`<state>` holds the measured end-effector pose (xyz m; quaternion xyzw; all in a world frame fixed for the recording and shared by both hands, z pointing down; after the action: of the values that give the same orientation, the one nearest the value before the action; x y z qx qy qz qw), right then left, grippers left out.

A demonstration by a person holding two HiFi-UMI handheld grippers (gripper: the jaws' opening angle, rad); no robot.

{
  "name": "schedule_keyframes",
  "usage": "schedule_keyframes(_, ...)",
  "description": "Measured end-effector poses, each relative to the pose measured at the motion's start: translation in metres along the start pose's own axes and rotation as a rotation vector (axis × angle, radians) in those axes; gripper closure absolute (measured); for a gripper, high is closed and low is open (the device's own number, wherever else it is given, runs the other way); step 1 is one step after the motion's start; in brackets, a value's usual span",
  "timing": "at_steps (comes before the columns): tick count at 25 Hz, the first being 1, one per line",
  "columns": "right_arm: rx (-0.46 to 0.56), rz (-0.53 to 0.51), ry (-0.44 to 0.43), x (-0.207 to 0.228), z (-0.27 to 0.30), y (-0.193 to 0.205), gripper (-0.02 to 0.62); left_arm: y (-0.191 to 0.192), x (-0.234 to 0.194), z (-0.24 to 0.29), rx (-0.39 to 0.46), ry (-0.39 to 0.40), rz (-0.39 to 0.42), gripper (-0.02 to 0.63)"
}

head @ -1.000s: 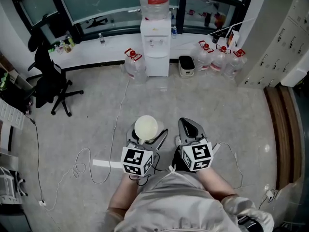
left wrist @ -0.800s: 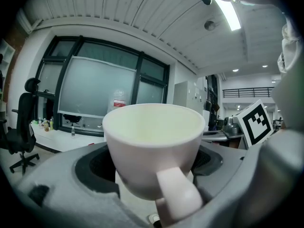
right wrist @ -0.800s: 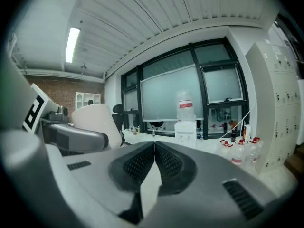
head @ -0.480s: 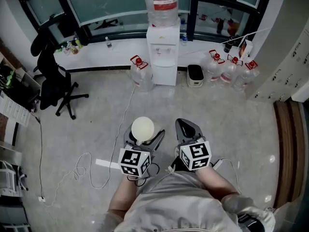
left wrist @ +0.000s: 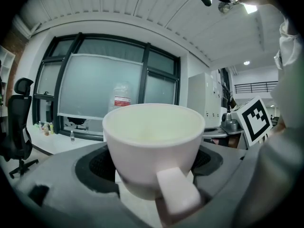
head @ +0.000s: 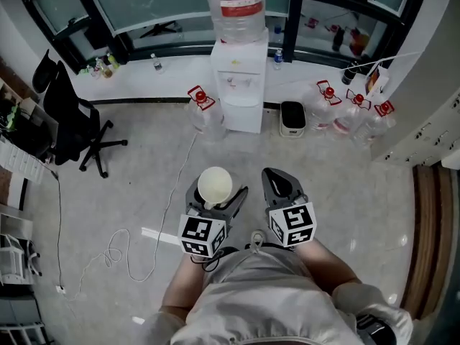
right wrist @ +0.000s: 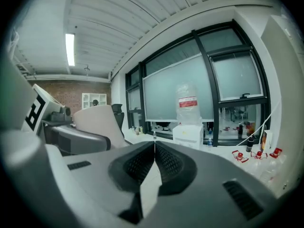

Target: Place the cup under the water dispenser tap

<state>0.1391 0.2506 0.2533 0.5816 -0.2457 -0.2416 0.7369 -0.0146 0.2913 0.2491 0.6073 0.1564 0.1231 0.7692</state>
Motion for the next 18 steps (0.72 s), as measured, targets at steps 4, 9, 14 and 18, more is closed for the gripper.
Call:
schedule_keyframes(4,-0.015,0.026,0.009,0.028,0.026,0.004,0.568,0.002,-0.008,0.036,-0.035,0.012,0.010,0.153)
schedule_keyframes(9,-0.048,0.058,0.027,0.050,0.065,0.013,0.568,0.009,-0.038,0.080,-0.078,0.034,-0.005,0.153)
schedule_keyframes(14,-0.074,0.070,0.096,0.071,0.112,0.017,0.568,0.011,-0.082,0.134,-0.103,0.101,-0.024,0.153)
schedule_keyframes(18,-0.094,0.082,0.165,0.084,0.160,0.010,0.568,0.002,-0.121,0.180,-0.122,0.181,0.000,0.153)
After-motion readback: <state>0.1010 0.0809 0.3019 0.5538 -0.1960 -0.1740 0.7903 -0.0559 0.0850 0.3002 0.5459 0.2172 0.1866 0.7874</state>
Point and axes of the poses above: the fingertips, and each gripper's own axes: z forward along the fingers, x to its right, y out of its underside, the point moved 6 cm from there along -z, backward along the fingers, and after that the axes turned 1 degree about x, right-handed, at the moved point
